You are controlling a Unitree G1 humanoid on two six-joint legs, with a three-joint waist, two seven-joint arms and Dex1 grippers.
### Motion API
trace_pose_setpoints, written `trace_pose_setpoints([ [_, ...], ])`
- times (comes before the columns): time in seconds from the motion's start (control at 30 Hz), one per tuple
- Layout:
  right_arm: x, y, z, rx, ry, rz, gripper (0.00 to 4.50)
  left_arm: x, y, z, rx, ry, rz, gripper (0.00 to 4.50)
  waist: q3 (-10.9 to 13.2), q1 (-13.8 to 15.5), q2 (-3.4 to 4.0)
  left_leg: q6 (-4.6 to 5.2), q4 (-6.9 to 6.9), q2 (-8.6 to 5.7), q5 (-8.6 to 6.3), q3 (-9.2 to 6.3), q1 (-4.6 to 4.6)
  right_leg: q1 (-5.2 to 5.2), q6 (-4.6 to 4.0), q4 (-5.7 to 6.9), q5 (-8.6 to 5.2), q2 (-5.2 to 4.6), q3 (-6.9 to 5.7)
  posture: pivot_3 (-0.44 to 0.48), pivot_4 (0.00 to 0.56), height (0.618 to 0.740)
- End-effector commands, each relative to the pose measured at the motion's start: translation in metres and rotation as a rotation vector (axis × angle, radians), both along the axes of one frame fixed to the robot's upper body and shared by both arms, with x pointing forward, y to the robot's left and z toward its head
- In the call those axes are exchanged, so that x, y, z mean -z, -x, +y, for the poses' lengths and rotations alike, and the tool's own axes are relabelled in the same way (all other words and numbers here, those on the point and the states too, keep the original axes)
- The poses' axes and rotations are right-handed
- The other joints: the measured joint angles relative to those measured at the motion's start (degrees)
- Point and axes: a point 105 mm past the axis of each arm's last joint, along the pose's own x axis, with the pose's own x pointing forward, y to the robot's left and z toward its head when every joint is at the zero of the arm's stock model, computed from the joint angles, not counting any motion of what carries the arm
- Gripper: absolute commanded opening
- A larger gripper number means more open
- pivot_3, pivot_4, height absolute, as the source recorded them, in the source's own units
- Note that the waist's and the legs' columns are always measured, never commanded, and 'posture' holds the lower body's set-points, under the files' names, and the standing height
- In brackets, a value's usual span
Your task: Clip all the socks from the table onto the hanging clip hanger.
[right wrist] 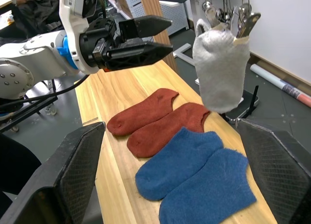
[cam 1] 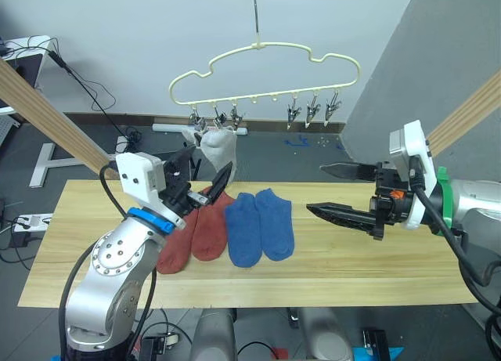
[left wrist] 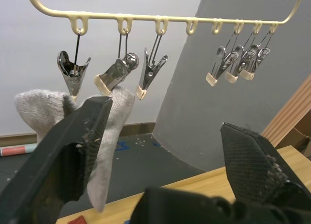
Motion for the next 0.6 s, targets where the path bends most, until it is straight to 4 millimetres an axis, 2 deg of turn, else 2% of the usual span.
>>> trace_pose_setpoints([
  [0.03, -0.006, 0.007, 0.002, -0.018, 0.003, -0.045, 4.50, -0.006, -0.002, -0.004, -0.010, 0.006, -0.021, 3.93, 0.0, 0.0, 0.00, 0.00, 0.00, 0.00, 0.00, 0.00, 0.00, 0.00, 0.02, 0.00, -0.01, 0.00, 0.00, -0.196, 0.333, 0.740],
  [0.13, -0.006, 0.007, 0.002, -0.016, 0.004, -0.043, 4.50, -0.010, -0.004, -0.006, -0.012, 0.020, -0.042, 3.93, 0.0, 0.0, 0.00, 0.00, 0.01, 0.00, 0.00, 0.01, 0.00, 0.00, 0.07, 0.00, -0.04, 0.00, 0.01, -0.199, 0.334, 0.740],
  [0.23, -0.005, 0.008, 0.002, -0.011, 0.006, -0.042, 4.50, -0.012, -0.009, -0.011, -0.004, 0.031, -0.045, 3.32, 0.0, 0.0, -0.01, 0.00, 0.00, -0.01, 0.00, 0.00, 0.00, 0.00, 0.06, 0.00, -0.03, 0.00, 0.00, -0.207, 0.337, 0.740],
  [0.3, -0.005, 0.008, 0.002, -0.009, 0.007, -0.041, 4.50, -0.013, -0.011, -0.012, -0.005, 0.034, -0.044, 2.74, 0.0, 0.0, -0.01, 0.00, 0.00, 0.00, 0.00, 0.01, 0.00, 0.00, 0.06, -0.01, -0.03, 0.01, 0.02, -0.215, 0.340, 0.740],
  [0.47, -0.004, 0.010, 0.002, 0.000, 0.008, -0.038, 4.50, -0.017, -0.017, -0.018, -0.025, 0.040, -0.061, 2.74, 0.0, -0.1, -0.01, 0.00, -0.01, 0.00, 0.00, 0.01, 0.00, 0.00, 0.08, -0.03, -0.05, 0.01, 0.02, -0.233, 0.345, 0.740],
  [0.6, -0.004, 0.011, 0.002, 0.004, 0.005, -0.034, 4.50, -0.017, -0.021, -0.021, -0.025, 0.051, -0.054, 1.86, 0.0, -0.1, -0.01, 0.00, -0.01, -0.01, 0.00, 0.02, -0.01, 0.01, 0.10, -0.04, -0.06, 0.01, 0.03, -0.236, 0.348, 0.740],
])
